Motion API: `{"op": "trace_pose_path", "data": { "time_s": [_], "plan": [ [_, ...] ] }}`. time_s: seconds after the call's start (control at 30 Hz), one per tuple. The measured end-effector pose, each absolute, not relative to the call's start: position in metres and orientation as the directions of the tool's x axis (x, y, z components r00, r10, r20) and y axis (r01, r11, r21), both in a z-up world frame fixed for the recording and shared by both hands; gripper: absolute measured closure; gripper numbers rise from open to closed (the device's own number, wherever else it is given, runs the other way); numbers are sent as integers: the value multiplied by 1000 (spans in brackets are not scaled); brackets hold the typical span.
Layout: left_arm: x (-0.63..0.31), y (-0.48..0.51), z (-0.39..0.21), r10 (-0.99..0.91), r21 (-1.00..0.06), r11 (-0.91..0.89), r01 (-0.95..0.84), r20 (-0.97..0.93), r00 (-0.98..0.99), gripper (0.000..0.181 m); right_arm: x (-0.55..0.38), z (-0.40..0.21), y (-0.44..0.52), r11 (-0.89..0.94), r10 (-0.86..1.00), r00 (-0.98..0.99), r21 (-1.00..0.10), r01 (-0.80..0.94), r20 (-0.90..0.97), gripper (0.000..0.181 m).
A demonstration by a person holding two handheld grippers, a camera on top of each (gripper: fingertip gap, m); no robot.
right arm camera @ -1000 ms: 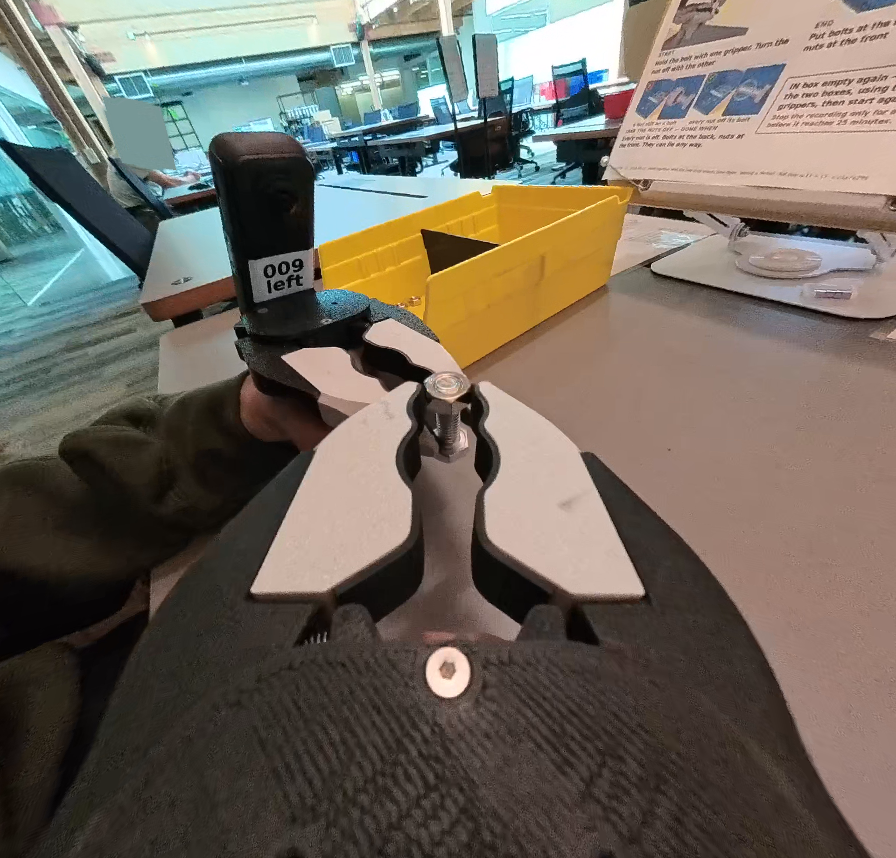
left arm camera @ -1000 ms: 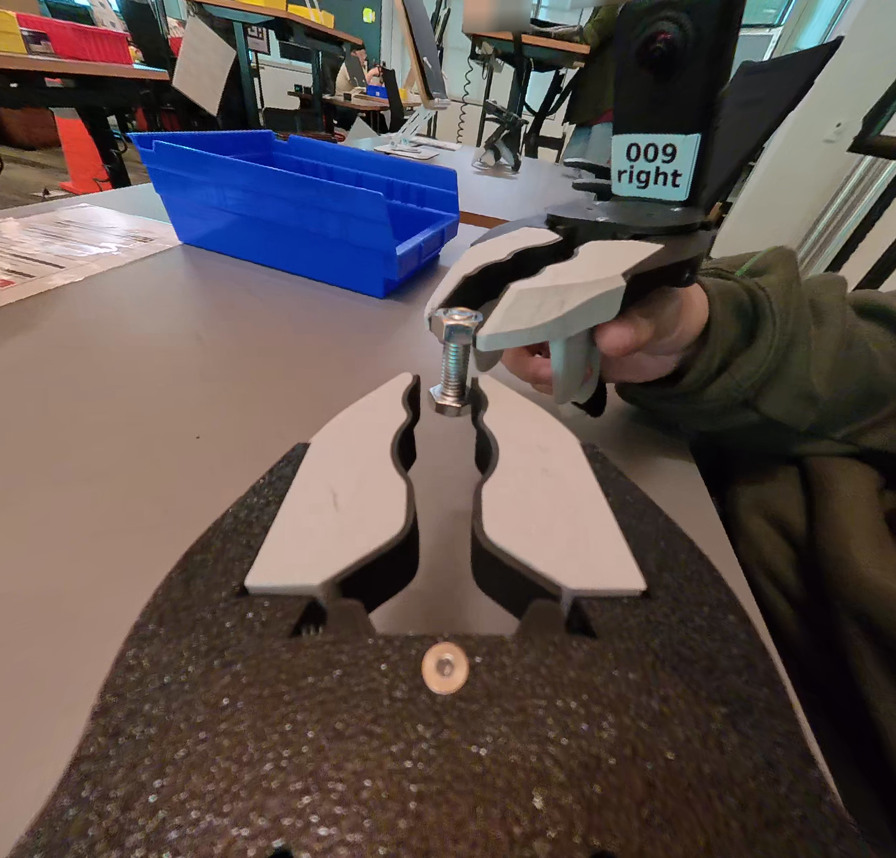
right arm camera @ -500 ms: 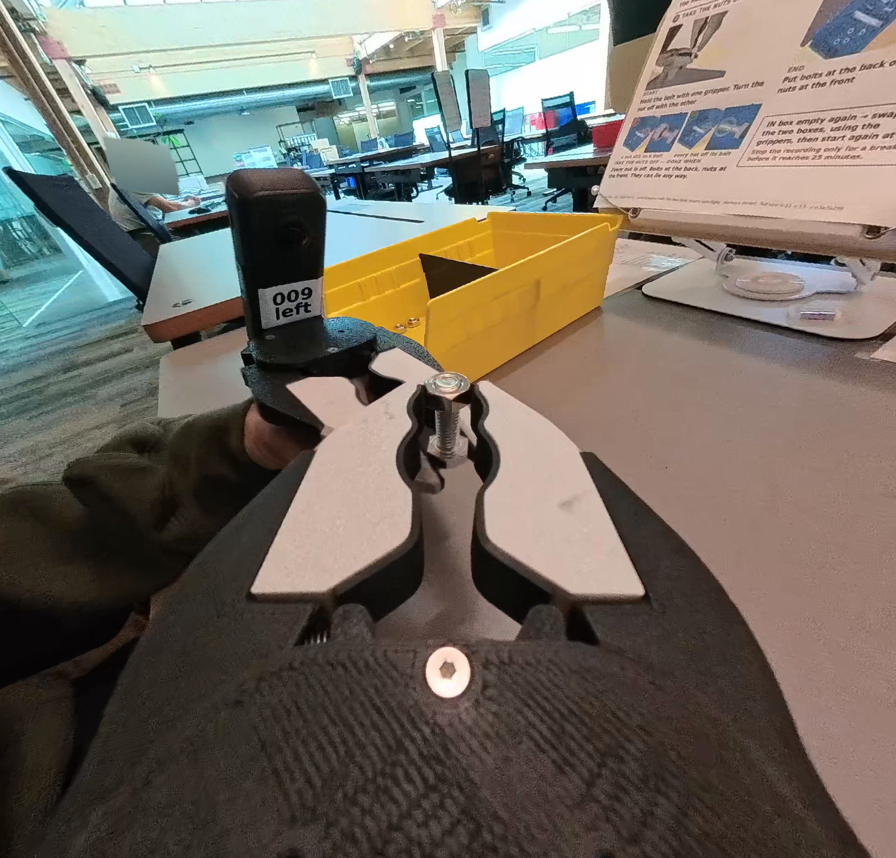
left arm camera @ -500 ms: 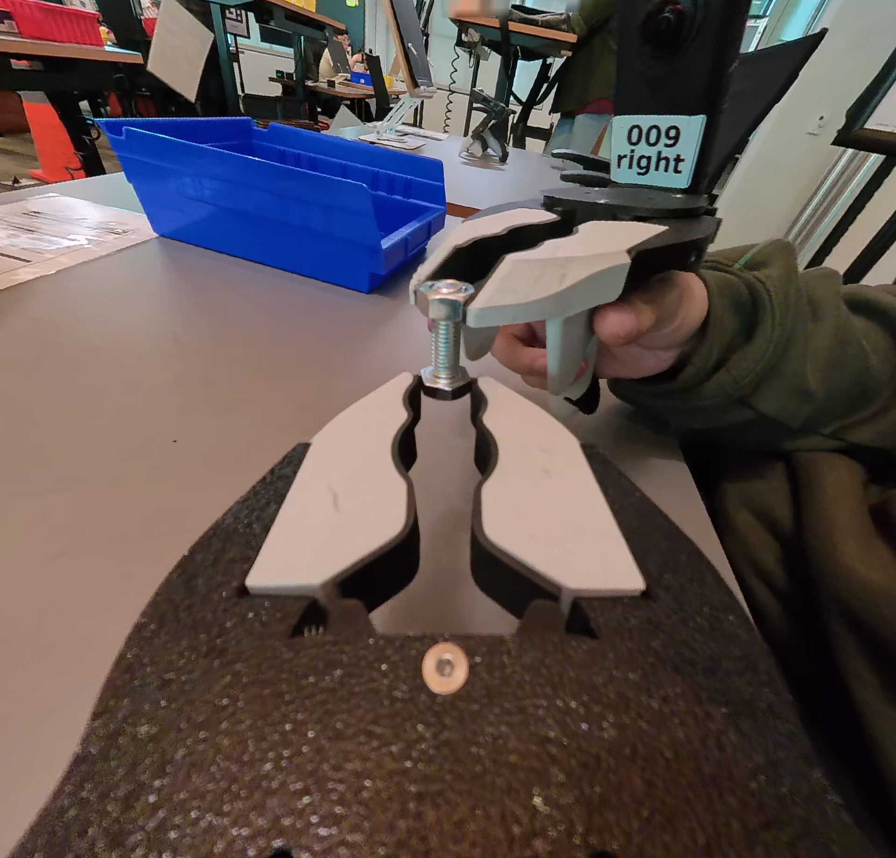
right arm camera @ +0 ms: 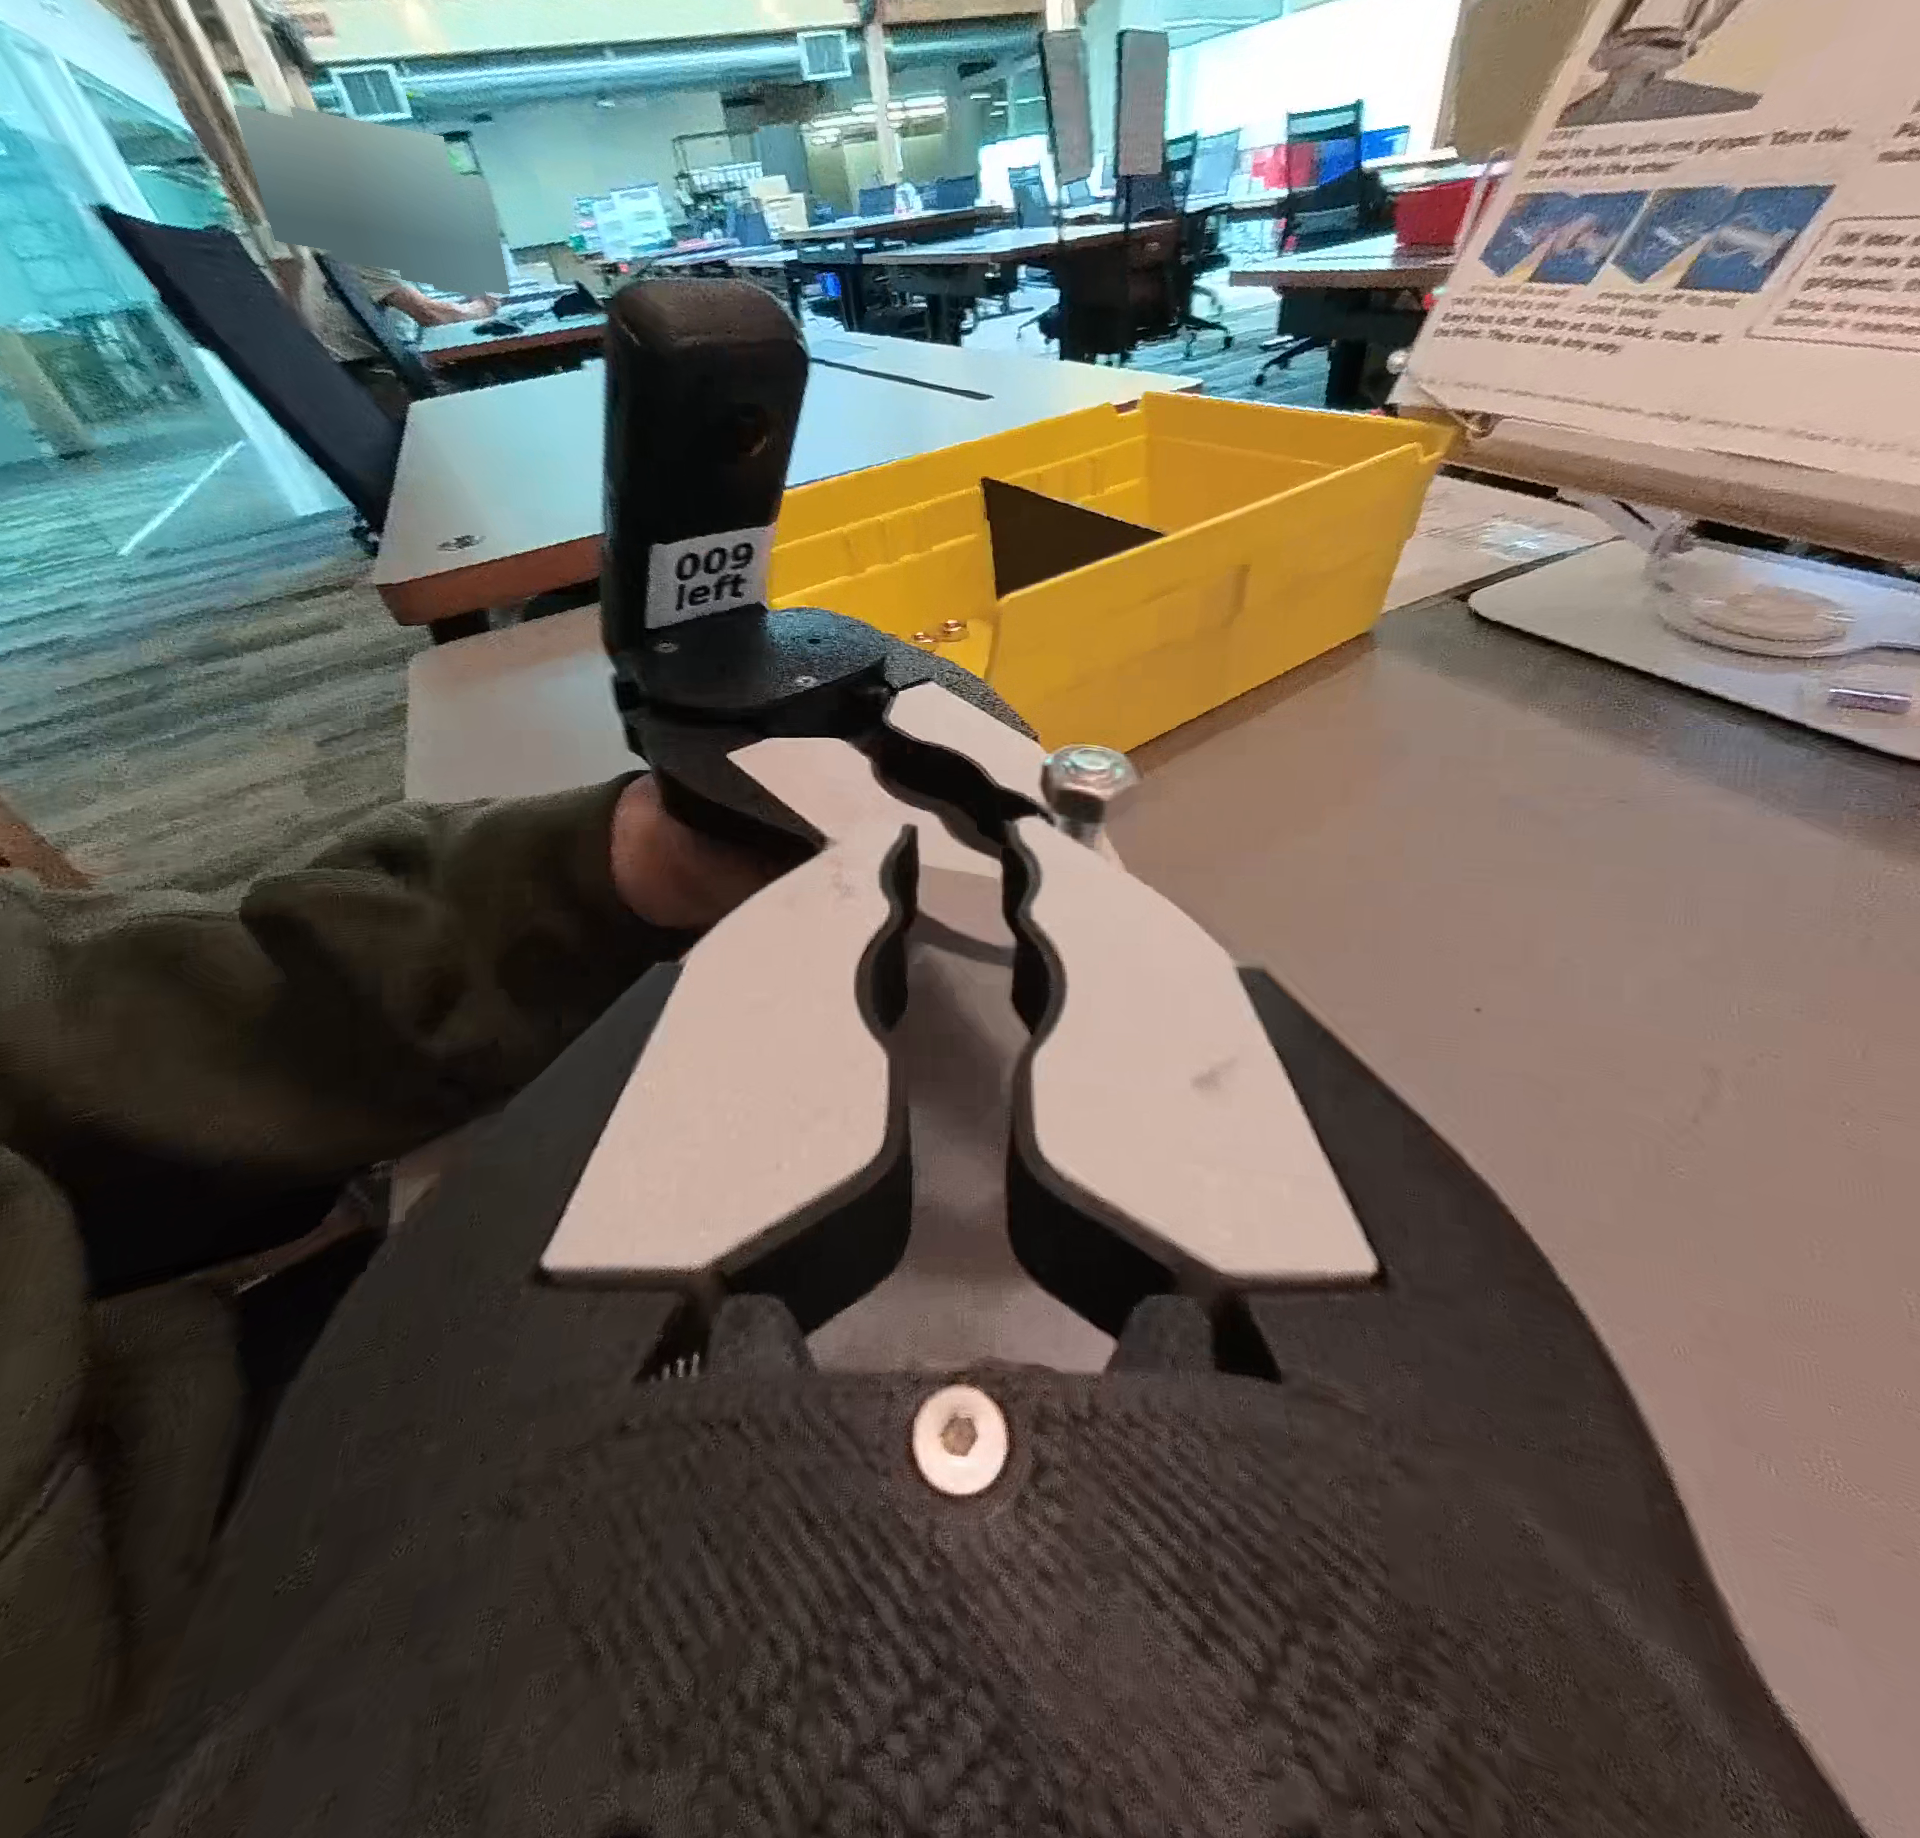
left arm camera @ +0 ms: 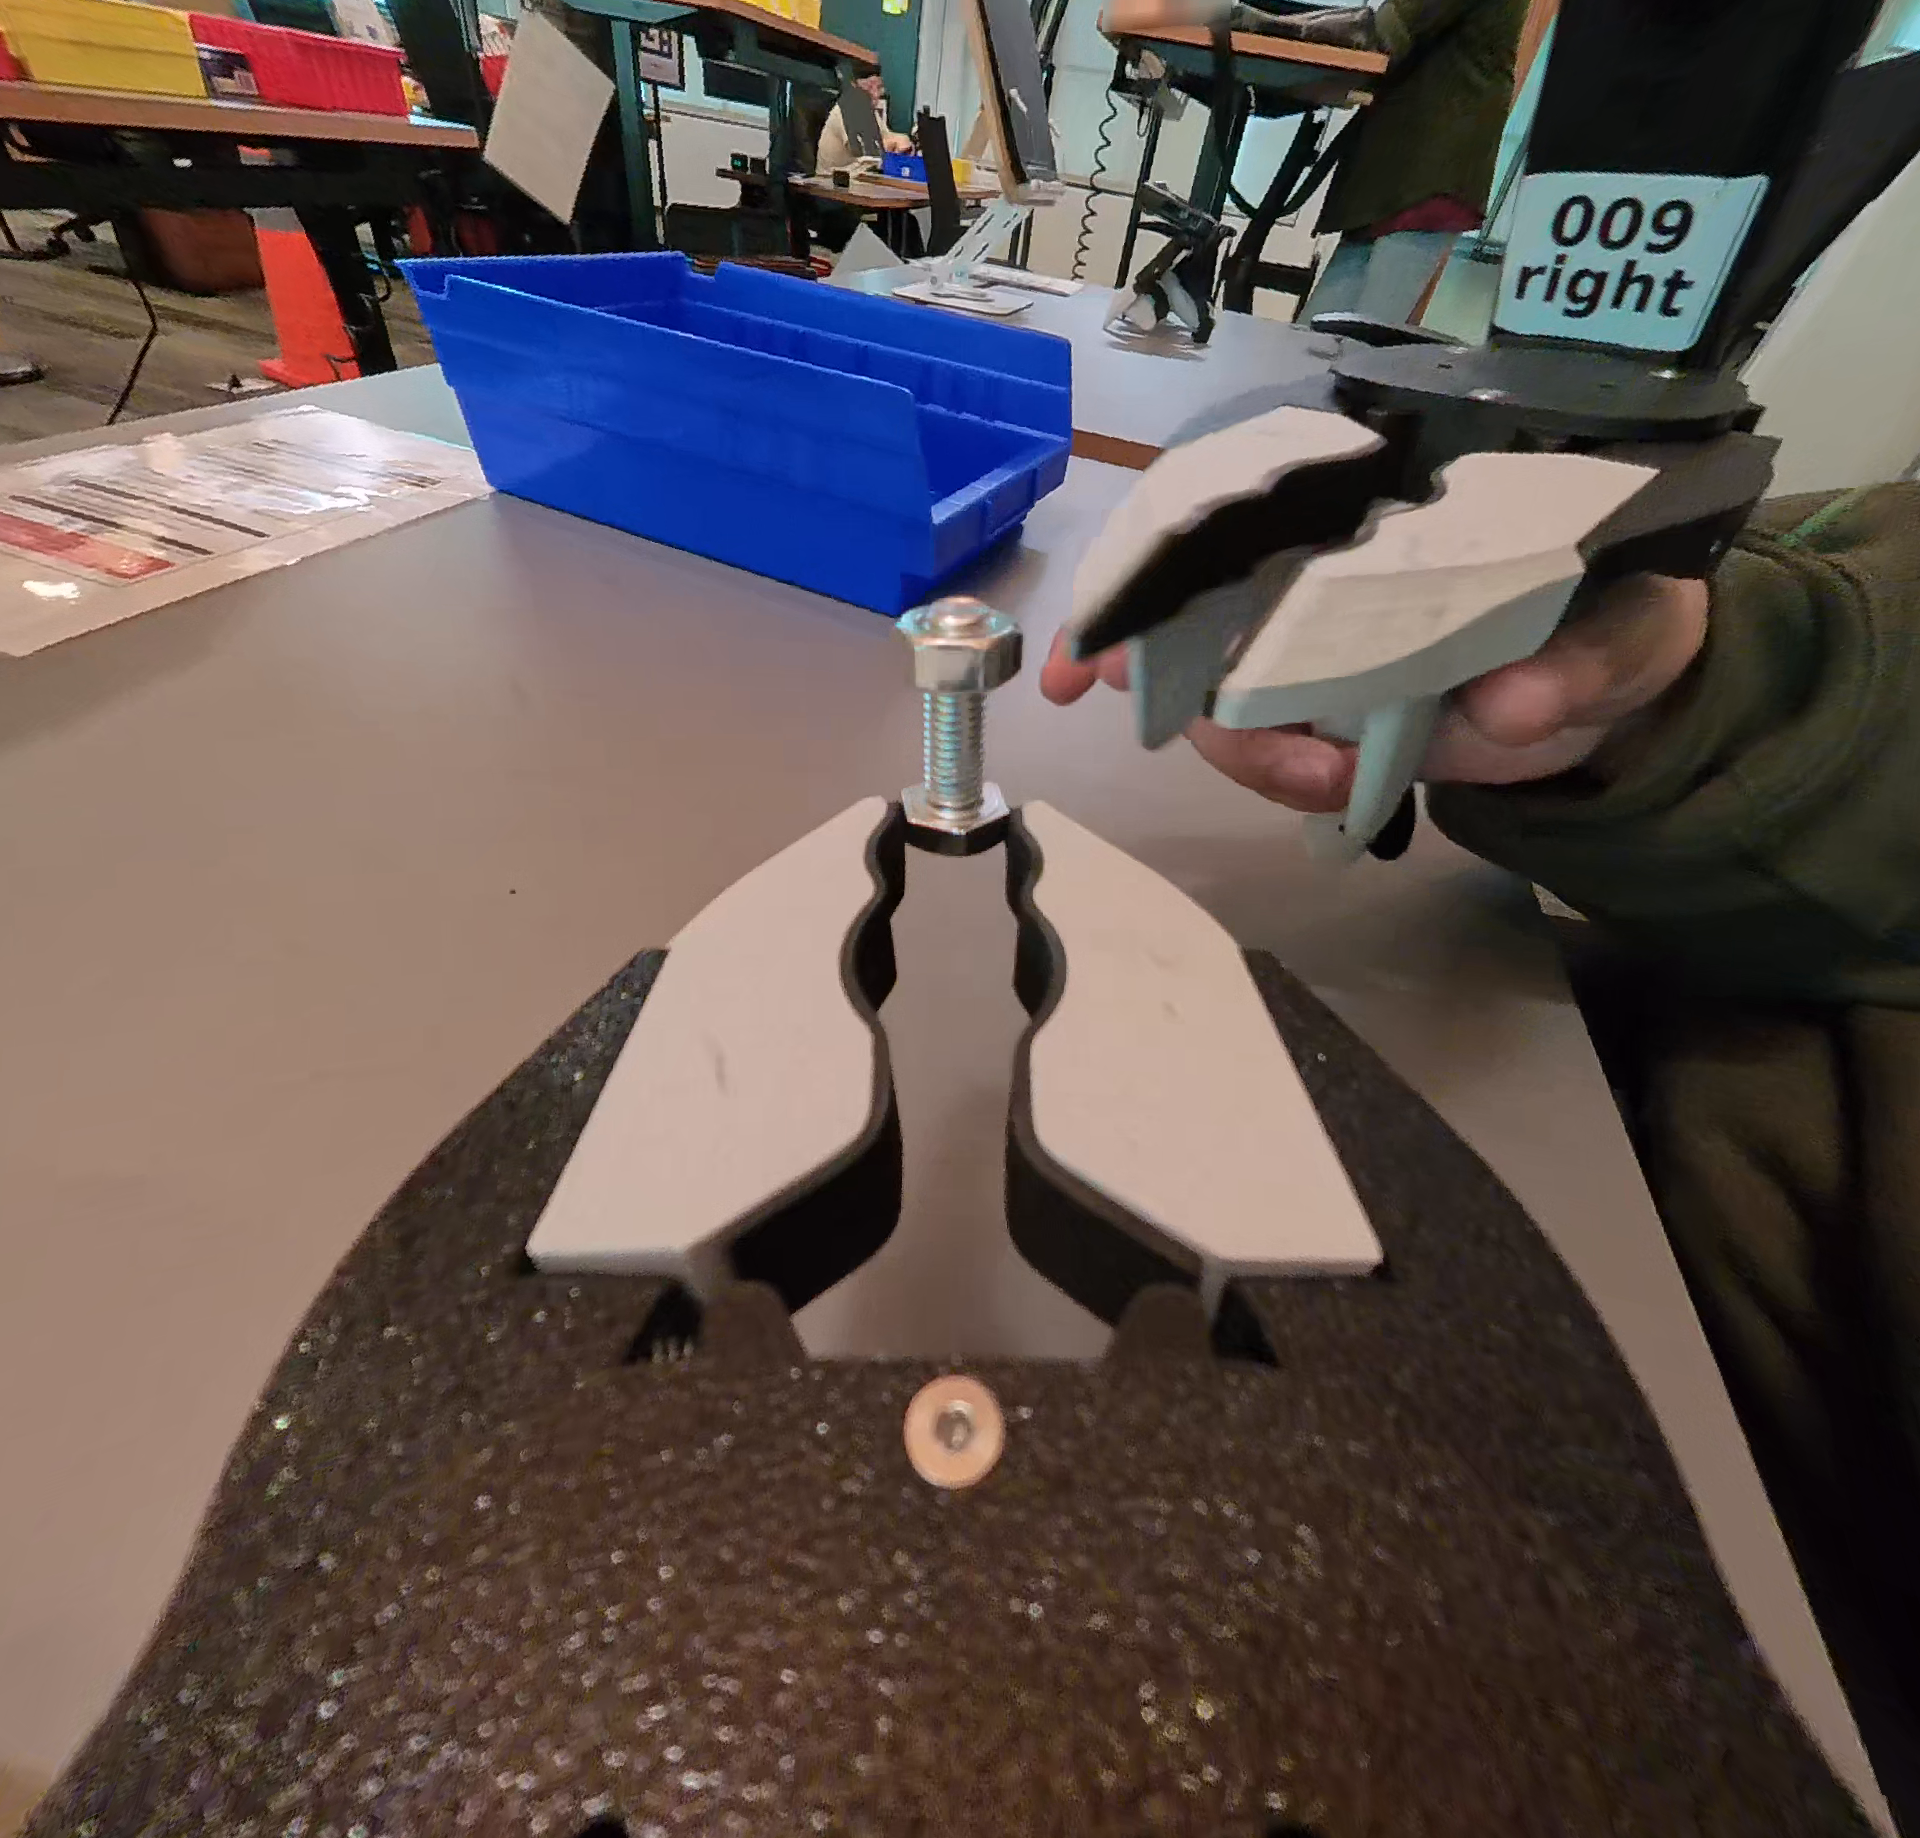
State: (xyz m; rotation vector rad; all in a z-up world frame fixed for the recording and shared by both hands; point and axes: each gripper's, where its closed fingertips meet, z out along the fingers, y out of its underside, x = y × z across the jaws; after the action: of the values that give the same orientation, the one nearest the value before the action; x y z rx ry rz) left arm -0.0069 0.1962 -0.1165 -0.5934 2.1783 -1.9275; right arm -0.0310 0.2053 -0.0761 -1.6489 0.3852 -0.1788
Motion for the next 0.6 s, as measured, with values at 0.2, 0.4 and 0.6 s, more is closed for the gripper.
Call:
{"op": "trace_pose_path", "data": {
  "time_s": [0.2, 0.4, 0.6],
  "plan": [
    [-16, 189, -118, -342, -981, 114, -158, 111, -933, 163, -14, -87, 205, -114, -471, 880, -984, -136, -67, 123],
    [-8, 195, -119, -397, -977, 100, -188, 134, -908, 163, -30, -81, 211, -88, -358, 927, -984, -152, -111, 162],
    [-11, 192, -118, -374, -979, 107, -172, 120, -920, 163, -6, -75, 195, 25, -482, 857, -980, -195, -183, 149]
  ]
}}
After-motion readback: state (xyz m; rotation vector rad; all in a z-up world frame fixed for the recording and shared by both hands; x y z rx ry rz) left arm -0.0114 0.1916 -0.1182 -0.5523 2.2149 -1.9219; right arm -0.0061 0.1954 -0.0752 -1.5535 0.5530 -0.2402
